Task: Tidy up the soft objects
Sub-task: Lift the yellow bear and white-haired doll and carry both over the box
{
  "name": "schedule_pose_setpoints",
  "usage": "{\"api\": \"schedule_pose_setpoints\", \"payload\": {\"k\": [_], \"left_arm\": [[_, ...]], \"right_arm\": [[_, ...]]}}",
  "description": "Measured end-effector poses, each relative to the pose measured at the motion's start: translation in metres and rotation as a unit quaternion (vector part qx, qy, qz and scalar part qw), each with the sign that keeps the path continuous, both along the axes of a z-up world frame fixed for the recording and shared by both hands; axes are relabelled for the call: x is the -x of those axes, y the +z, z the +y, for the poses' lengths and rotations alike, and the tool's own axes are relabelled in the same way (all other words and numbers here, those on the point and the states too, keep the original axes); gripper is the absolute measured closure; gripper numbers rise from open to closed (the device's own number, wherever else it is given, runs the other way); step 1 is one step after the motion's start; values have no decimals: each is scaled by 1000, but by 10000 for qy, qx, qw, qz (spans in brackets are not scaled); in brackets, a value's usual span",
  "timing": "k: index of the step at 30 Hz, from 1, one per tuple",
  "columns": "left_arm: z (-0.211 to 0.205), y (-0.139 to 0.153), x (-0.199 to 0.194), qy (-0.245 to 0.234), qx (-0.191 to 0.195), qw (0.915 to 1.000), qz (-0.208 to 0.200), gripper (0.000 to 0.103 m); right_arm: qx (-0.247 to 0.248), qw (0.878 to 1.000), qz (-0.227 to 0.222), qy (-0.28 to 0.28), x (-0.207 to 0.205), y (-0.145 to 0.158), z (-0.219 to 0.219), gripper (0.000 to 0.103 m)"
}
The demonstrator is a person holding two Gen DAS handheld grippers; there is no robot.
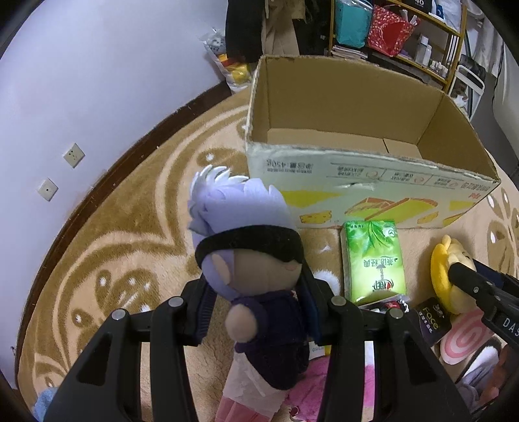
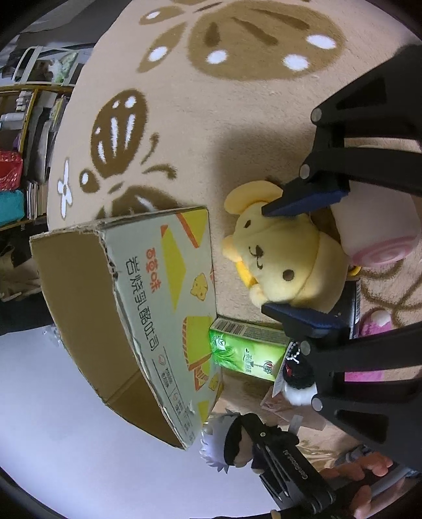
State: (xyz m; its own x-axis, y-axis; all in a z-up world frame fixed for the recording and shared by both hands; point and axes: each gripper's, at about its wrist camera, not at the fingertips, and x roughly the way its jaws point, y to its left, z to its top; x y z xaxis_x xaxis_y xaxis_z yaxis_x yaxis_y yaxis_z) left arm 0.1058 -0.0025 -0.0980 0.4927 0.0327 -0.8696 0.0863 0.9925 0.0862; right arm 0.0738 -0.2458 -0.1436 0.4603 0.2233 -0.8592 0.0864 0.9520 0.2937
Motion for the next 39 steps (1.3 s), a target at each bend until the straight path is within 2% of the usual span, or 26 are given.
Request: {"api": "schedule_pose_setpoints", "payload": {"k": [7, 15, 21, 25, 39], "left_arm": [[4, 12, 5, 33, -64, 9997, -235, 59], [12, 48, 23, 57, 23, 9968, -791, 59], [5, 85, 41, -62, -221, 9889, -1467, 59], [-1, 102, 40, -199, -366, 9832, -1776, 59], [-7, 126, -3, -260, -336, 9779, -2046, 59]], "right_arm": [[-54, 9994, -338, -43, 2, 17, -3, 50], [-127, 9966, -811, 110, 13, 51, 2, 50], [-241, 9911, -1300, 179, 23, 85, 8, 50], [-187, 9860, -1624, 316, 18, 109, 15, 50], [52, 9759, -2094, 613, -11, 150, 27, 49]]}}
